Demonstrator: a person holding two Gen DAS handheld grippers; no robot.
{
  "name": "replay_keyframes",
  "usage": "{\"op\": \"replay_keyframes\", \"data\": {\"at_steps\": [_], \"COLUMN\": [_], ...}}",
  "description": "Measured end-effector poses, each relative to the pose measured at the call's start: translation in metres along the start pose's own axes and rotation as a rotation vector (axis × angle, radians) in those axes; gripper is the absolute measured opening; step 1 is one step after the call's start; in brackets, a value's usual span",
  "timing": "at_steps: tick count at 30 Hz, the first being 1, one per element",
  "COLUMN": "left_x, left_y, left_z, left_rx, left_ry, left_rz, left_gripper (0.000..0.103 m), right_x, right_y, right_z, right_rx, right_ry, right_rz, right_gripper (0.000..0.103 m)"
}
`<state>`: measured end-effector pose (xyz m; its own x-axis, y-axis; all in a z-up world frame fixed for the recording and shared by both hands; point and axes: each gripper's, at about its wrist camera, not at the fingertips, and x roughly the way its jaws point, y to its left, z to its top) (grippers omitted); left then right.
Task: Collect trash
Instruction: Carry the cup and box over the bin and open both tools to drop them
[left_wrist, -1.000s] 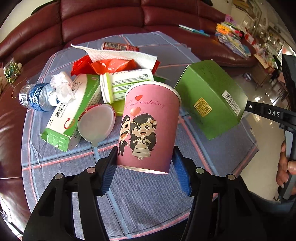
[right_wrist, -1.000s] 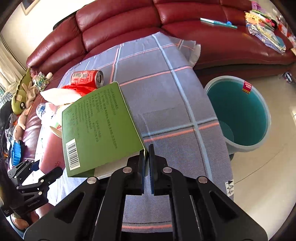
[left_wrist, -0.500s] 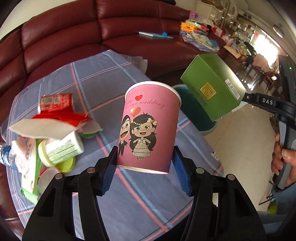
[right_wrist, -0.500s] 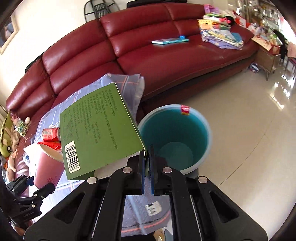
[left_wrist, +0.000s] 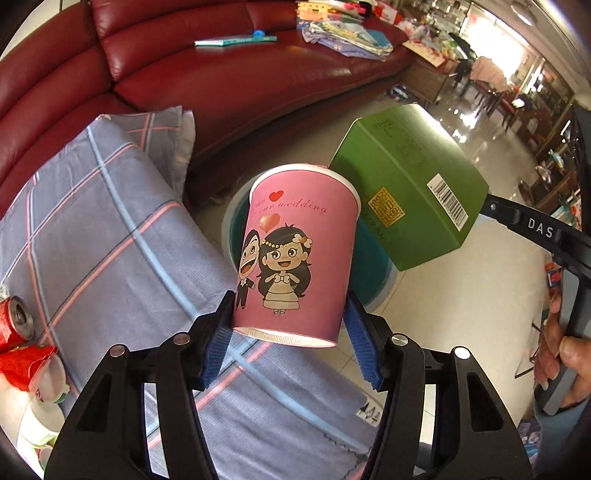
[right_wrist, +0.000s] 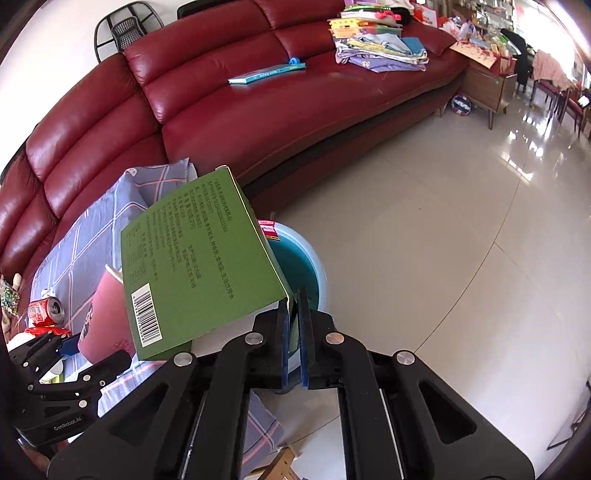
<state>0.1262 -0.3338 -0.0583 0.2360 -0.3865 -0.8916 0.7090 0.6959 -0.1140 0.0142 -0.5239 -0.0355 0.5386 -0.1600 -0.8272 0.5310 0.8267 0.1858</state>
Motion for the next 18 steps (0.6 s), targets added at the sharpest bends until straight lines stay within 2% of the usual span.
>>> {"op": "replay_keyframes", "data": {"at_steps": [2, 8, 13, 18], "left_x": [0.014, 0.031, 0.026, 0.017], "left_y": [-0.002, 0.009, 0.023, 0.035], "left_z": [0.006, 0.009, 0.005, 0.001], "left_rx": [-0.003, -0.037, -0.076, -0.097], "left_ry": [0.024, 0.051, 0.046, 0.026], "left_rz": [0.013, 0.068, 0.078, 0.087], "left_gripper": [0.06, 0.08, 0.093, 0.098], "right_x": [0.011, 0.034, 0.047, 0.06], "right_y": [-0.006, -0.011, -0.004, 0.005], "right_z": [0.003, 0.008, 0.006, 0.005], "right_rx": [0.006, -0.011, -0.018, -0.027], "right_ry": [0.015, 0.052, 0.081, 0.107], "right_rz": [-0.006, -0.013, -0.002, -0.002], "right_gripper": [0.005, 0.005, 0.005, 0.005]}}
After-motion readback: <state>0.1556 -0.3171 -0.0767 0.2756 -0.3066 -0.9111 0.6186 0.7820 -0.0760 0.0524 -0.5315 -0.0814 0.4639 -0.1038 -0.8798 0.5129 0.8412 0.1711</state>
